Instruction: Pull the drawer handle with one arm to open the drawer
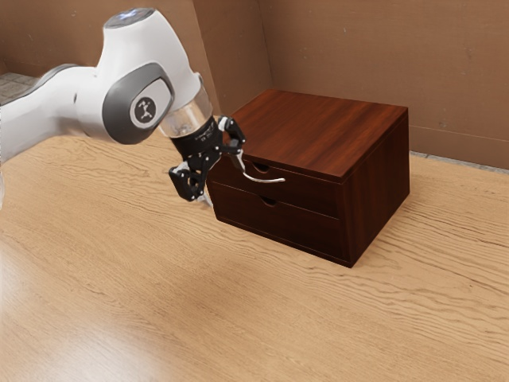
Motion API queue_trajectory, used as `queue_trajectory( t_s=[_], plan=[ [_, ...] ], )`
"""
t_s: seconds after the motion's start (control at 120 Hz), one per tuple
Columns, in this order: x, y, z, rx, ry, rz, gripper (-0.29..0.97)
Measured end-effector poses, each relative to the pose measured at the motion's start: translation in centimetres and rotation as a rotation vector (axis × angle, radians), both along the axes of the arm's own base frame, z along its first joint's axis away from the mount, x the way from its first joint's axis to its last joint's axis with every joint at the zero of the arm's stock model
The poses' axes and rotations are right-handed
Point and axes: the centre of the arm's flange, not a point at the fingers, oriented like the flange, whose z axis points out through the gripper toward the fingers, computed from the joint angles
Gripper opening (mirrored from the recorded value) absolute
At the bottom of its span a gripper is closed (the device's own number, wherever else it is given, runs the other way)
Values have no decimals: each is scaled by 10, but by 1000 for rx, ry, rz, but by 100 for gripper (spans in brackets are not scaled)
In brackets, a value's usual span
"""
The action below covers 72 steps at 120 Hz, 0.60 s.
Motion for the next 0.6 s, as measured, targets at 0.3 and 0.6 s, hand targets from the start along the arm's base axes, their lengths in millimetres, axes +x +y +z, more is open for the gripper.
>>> queue_trajectory(
  t_s=[0.3,0.6],
  plan=[
    [17,-8,-15,3,-40,-25,68],
    [30,0,-30,5,-58,-21,68]
  ],
)
